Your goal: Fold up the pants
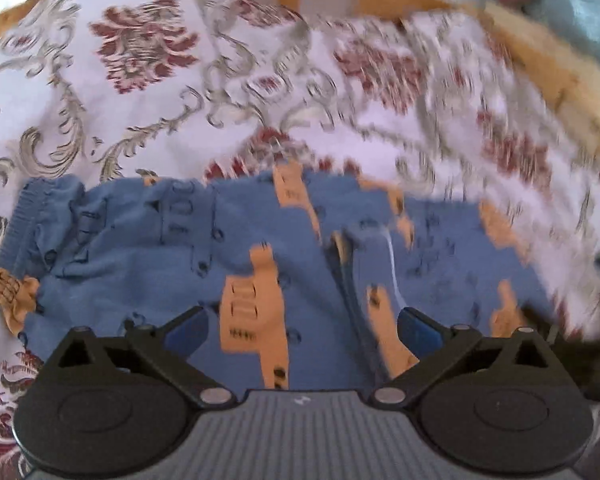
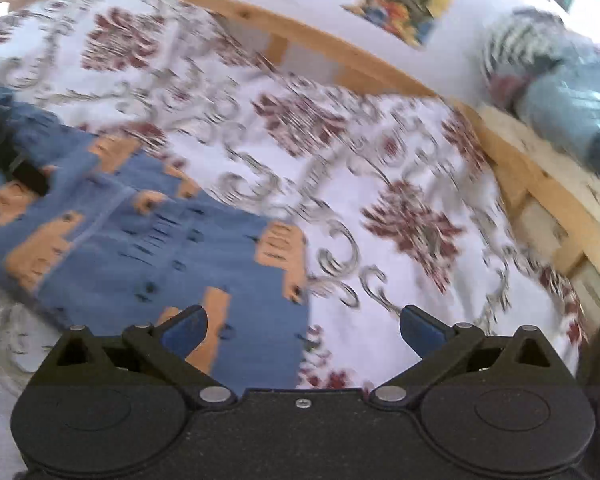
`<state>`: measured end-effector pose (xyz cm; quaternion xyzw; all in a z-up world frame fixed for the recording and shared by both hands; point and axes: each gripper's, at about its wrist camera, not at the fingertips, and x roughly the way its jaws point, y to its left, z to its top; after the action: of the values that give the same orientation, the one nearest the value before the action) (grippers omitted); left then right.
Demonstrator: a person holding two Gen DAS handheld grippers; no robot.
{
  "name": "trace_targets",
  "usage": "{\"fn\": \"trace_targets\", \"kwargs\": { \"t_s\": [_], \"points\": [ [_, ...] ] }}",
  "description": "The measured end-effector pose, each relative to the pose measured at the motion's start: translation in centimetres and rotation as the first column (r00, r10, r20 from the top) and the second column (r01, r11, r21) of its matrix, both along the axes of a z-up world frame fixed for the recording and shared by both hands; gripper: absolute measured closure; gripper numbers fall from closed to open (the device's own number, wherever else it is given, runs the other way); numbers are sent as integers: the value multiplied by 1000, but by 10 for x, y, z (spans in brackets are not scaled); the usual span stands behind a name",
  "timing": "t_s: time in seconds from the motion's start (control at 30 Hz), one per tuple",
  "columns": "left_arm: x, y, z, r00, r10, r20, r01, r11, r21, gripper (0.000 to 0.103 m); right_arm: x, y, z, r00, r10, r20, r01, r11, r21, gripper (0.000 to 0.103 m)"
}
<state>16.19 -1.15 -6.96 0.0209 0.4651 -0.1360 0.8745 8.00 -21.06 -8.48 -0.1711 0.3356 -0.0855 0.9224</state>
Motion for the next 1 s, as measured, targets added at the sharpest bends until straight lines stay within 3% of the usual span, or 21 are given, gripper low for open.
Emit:
{"fn": "trace_targets", "kwargs": {
  "t_s": [0.1, 0.13, 0.23, 0.37, 0.53, 0.63, 0.73, 0.87, 0.93, 1.0],
  "points": [
    [-3, -13, -17, 999, -14, -29, 18, 990, 141, 0, 5, -2, -7, 1000, -13, -22, 12, 1000, -20, 1],
    [-3, -12, -21, 999, 8, -42, -1, 989, 147, 0, 8, 0, -10, 999, -15, -38, 14, 999, -31, 1],
    [0, -1, -23, 994, 78, -73, -72, 994, 86, 0, 13, 0, -20, 997, -28, -77, 24, 998, -52, 1],
    [2, 8, -24, 988, 118, -97, -110, 990, 84, 0, 11, -2, -17, 997, -45, -57, 42, 998, -54, 1],
    [-3, 18, -11, 979, 176, -99, -165, 981, 106, 0, -4, -3, 1, 995, -47, 89, 48, 999, -12, 1],
    [-1, 42, 12, 970, 221, -104, -220, 975, 25, 0, -10, 1, 7, 988, -23, 151, 19, 999, 28, 1],
    [-1, 79, 38, 951, 300, -69, -305, 950, -63, 0, -9, 11, 7, 987, 36, 157, -43, 998, 40, 1],
    [-2, 128, 51, 906, 421, -37, -423, 901, -101, 0, -7, 35, 8, 979, 139, 147, -146, 988, 39, 1],
    [-3, 144, 43, 868, 491, -75, -496, 856, -146, 0, -4, 52, 9, 972, 185, 142, -191, 981, 28, 1],
    [-5, 152, 31, 820, 552, -152, -572, 794, -205, 0, 1, 69, 10, 965, 230, 129, -234, 972, 16, 1]
  ]
}}
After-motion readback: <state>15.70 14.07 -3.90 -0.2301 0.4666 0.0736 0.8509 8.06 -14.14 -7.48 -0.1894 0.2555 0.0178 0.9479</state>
